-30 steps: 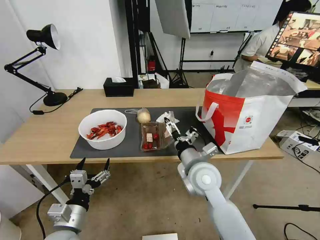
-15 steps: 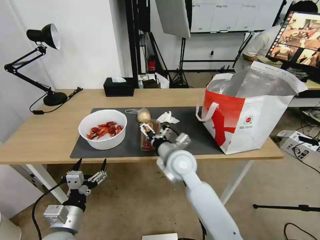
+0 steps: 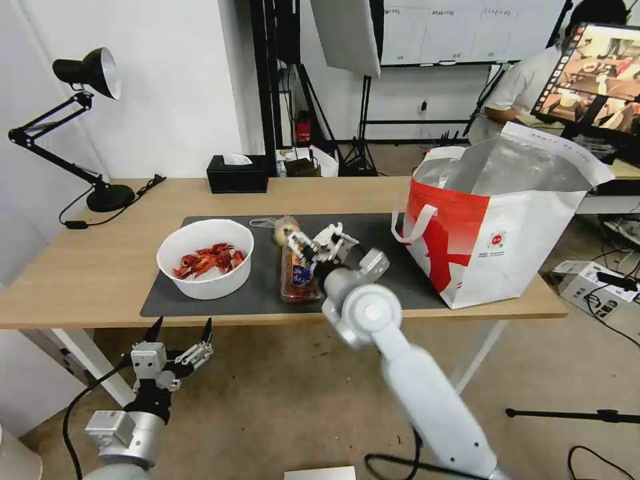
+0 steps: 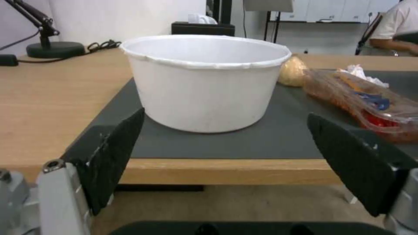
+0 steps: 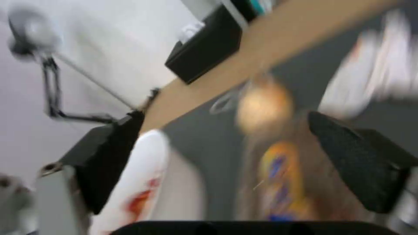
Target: Pick up the trash from the table and place it into the takeout bag.
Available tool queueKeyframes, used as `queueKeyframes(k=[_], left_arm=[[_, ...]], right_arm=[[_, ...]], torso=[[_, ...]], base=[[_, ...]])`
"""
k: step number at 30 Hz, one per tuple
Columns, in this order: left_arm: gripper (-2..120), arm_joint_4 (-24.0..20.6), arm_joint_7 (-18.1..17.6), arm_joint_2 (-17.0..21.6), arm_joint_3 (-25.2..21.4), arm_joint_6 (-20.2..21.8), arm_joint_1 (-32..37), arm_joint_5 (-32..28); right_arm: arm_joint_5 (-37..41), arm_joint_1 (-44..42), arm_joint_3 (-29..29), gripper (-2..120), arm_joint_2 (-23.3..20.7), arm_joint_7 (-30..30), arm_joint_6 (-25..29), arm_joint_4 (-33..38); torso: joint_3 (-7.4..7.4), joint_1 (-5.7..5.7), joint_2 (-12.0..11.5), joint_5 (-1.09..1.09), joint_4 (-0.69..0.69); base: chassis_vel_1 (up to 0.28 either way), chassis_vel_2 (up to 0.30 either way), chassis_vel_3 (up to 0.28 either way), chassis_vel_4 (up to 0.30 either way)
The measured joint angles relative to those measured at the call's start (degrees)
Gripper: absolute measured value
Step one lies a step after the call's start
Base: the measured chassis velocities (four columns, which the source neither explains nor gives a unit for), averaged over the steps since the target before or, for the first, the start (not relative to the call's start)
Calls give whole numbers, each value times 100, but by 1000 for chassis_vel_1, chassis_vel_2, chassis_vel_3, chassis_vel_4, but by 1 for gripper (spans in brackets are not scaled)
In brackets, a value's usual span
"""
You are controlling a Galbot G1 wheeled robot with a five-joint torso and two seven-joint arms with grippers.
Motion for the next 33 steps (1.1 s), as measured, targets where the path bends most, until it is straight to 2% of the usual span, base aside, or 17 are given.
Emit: queueKeyframes(k=[3,4,5,7,10,11,12,14,15,17,18,21,22,24,33], left_arm=[[100,19,-2,0,-20,-15,12,-33],[100,19,-2,0,-20,-15,12,-33],[100,29,-2,6,-32,-21,8,-37],[100,50,-2,12,-41,-31,-2,-43],[100,65,-2,12,-42,-42,-10,-50],[100,68,-2,8,-43,-43,-11,-52],[100,68,-2,8,-43,-43,-11,-52],[100,68,-2,1,-46,-44,-9,-53],[100,68,-2,1,-46,-44,-9,-53],[100,68,-1,8,-62,-44,-8,-58],[100,68,-1,8,-62,-44,-8,-58],[100,63,-1,14,-88,-48,4,-61],[100,63,-1,14,-88,-48,4,-61],[100,58,-1,15,-106,-51,7,-67],[100,45,3,18,-117,-57,-21,-91]], right_arm=[[-1386,582,-500,76,-593,-1233,-91,-487],[-1386,582,-500,76,-593,-1233,-91,-487],[-1783,800,-678,71,-765,-1716,-93,-659],[-2079,1068,-910,61,-921,-2299,-108,-907],[-2156,1268,-1087,55,-946,-2629,-130,-1141],[-2176,1345,-1158,47,-931,-2768,-149,-1273],[-2176,1345,-1158,47,-931,-2768,-149,-1273],[-2215,1500,-1312,36,-806,-3043,-180,-1639],[-2215,1500,-1312,36,-806,-3043,-180,-1639],[-2191,1546,-1396,26,-723,-3184,-182,-1870],[-2191,1546,-1396,26,-723,-3184,-182,-1870],[-2159,1552,-1443,10,-597,-3228,-183,-2121],[-2159,1552,-1443,10,-597,-3228,-183,-2121],[-2148,1550,-1444,1,-558,-3211,-182,-2211],[-2083,1446,-1416,0,-549,-3044,-231,-2249]], torso=[[0,0,0,1,-1],[0,0,0,1,-1],[0,0,0,0,0],[0,0,0,0,-1],[0,0,0,0,-1],[0,0,0,0,0],[0,0,0,0,0],[1,0,0,0,0],[1,0,0,0,0],[0,0,0,-1,1],[0,0,0,-1,1],[0,0,0,-1,0],[0,0,0,-1,0],[1,0,1,-1,0],[0,0,1,-1,0]], base=[[0,0,0,0],[0,0,0,0],[0,0,0,0],[0,0,0,0],[0,0,0,0],[0,0,0,0],[0,0,0,0],[0,0,0,0],[0,0,0,0],[0,0,0,0],[0,0,0,0],[0,0,0,0],[0,0,0,0],[0,0,0,0],[0,0,0,0]])
